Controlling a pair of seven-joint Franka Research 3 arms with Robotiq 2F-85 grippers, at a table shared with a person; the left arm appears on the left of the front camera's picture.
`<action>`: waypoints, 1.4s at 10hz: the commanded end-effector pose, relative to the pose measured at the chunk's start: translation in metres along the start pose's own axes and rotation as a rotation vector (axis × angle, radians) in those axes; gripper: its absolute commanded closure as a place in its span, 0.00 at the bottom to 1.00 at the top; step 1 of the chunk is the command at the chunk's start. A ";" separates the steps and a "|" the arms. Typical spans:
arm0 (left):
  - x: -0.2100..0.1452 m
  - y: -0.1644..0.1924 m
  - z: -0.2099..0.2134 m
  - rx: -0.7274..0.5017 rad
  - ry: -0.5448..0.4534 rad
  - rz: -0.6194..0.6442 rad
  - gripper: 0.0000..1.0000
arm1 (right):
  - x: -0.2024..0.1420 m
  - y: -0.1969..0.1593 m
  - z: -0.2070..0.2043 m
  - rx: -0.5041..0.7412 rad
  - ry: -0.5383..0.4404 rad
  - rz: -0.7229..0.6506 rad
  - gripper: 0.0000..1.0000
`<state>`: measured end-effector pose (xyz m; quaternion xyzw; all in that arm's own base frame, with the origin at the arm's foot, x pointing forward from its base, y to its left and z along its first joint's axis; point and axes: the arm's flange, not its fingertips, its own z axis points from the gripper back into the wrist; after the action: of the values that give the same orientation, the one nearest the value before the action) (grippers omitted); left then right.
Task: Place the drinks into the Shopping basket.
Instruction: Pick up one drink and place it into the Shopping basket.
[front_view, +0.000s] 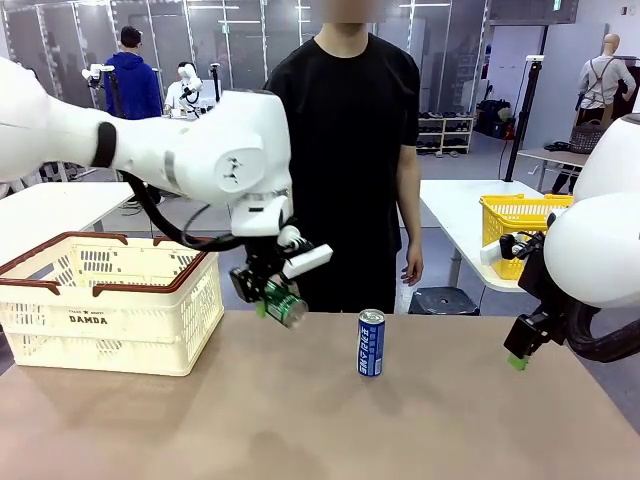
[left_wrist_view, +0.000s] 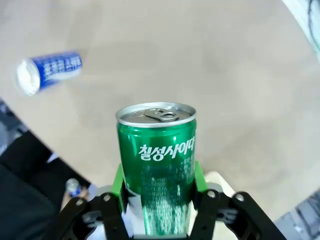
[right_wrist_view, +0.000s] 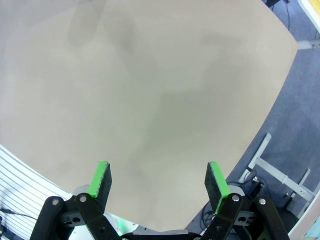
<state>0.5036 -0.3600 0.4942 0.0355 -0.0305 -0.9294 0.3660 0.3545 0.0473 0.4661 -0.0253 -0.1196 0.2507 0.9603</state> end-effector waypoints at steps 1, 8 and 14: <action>-0.030 -0.027 0.020 -0.009 0.014 0.166 1.00 | -0.001 0.001 0.001 0.002 0.001 0.001 0.06; -0.133 -0.129 0.042 0.143 -0.062 0.534 1.00 | -0.001 0.001 0.001 0.002 0.001 0.001 0.06; -0.155 -0.138 0.051 0.110 -0.057 0.554 1.00 | -0.001 0.001 0.001 0.002 0.001 0.001 0.06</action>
<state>0.5187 -0.1496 0.5387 0.0165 -0.0969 -0.7910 0.6038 0.3544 0.0473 0.4660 -0.0252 -0.1195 0.2506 0.9604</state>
